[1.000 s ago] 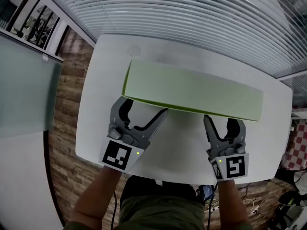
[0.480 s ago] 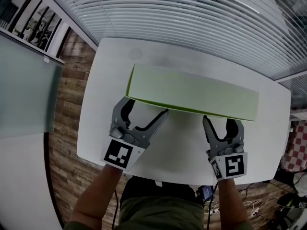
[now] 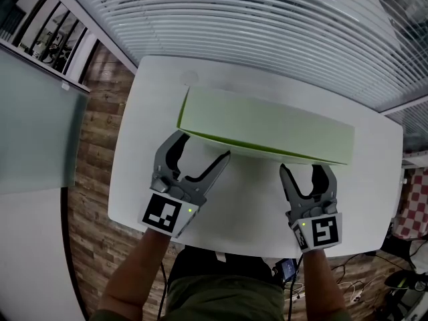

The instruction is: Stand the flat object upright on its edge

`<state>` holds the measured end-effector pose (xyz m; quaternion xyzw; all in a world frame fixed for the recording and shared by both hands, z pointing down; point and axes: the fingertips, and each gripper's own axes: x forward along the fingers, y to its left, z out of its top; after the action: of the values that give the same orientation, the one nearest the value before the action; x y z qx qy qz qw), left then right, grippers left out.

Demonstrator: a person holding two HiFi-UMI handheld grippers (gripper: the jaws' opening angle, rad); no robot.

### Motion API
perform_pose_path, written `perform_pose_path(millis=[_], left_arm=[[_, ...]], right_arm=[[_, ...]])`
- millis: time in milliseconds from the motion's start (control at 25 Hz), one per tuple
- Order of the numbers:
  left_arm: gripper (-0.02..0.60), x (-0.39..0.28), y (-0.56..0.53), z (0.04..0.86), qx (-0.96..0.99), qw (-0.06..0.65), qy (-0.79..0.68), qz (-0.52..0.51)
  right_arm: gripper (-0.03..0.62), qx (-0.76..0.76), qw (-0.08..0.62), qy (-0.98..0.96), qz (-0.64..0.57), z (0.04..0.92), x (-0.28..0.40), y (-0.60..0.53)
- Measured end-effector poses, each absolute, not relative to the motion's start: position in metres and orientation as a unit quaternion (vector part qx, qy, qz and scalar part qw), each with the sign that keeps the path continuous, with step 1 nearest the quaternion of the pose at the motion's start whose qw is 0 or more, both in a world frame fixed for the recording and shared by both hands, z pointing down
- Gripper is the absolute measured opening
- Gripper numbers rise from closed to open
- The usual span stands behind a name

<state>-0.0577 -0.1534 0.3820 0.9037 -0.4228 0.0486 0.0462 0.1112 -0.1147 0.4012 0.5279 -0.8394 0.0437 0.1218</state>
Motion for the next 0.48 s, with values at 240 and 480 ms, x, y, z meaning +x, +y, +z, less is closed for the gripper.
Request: perform_pose_path(millis=[240,480], left_arm=[[0.339,-0.065,-0.154,0.379,0.901,0.041,-0.429,0.048],[0.339,-0.070,-0.147,0.377,0.900,0.030,-0.432,0.051]], right_arm=[[0.273,0.532,0.124,-0.837,0.045,0.401,0.114,-0.112],[0.273,0.539,0.120,-0.832,0.054,0.401,0.118,-0.105]])
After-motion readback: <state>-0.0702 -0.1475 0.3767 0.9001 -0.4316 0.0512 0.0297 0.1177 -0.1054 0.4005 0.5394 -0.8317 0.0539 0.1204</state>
